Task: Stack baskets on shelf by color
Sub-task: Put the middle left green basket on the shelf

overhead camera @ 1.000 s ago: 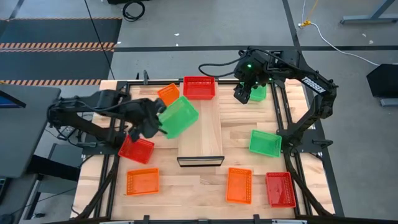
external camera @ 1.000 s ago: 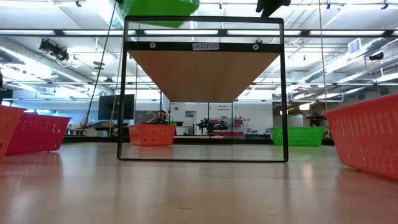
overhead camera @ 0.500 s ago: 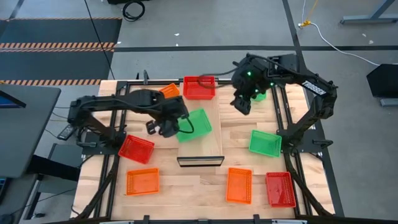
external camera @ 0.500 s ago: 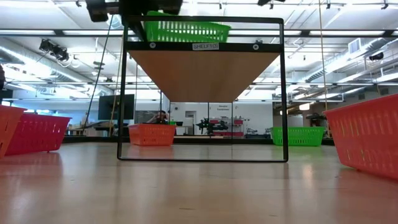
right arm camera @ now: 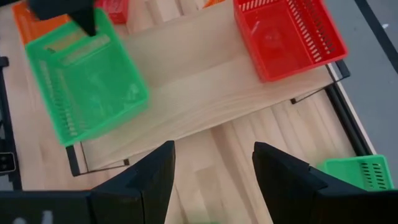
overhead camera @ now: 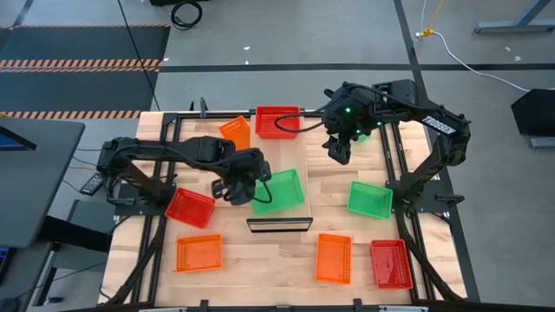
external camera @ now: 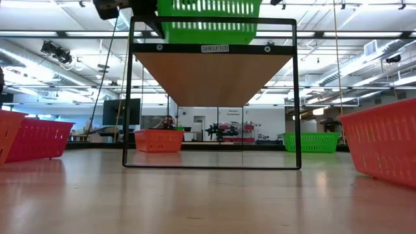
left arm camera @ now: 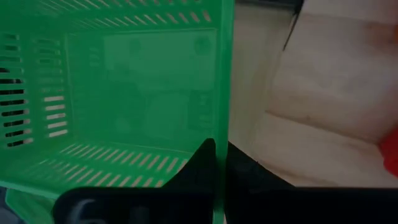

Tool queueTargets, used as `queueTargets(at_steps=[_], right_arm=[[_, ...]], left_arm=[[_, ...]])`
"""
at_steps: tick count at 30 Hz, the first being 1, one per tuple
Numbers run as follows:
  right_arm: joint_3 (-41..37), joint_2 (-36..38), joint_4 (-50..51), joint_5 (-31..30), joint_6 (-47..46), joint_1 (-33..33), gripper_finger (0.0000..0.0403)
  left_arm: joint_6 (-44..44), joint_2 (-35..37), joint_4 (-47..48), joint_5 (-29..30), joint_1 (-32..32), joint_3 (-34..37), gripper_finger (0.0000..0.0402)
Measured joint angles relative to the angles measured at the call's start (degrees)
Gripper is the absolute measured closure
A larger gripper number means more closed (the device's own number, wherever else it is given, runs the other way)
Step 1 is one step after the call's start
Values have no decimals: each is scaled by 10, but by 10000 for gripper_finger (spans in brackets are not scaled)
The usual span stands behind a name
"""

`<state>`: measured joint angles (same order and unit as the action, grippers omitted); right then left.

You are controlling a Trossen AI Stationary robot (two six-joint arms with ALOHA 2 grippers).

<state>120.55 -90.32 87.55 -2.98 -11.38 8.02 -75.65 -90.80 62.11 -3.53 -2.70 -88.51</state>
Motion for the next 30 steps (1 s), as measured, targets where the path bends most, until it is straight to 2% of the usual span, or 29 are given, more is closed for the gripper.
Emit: queueTargets(at_steps=[11,15,23,30], right_arm=[[0,0,0,0,-77,-5,183],[0,0,0,0,-94,-19,183],[0,-3,-25,4,-112,-52,183],[-16,-23,-27,14,-200,-67,183]], left_arm=[[11,0,3,-1,-36,0,388],[46,0,3,-3,-30,0,371],[46,0,-22,-2,-23,0,338],[64,0,-59,8,-22,0,318]])
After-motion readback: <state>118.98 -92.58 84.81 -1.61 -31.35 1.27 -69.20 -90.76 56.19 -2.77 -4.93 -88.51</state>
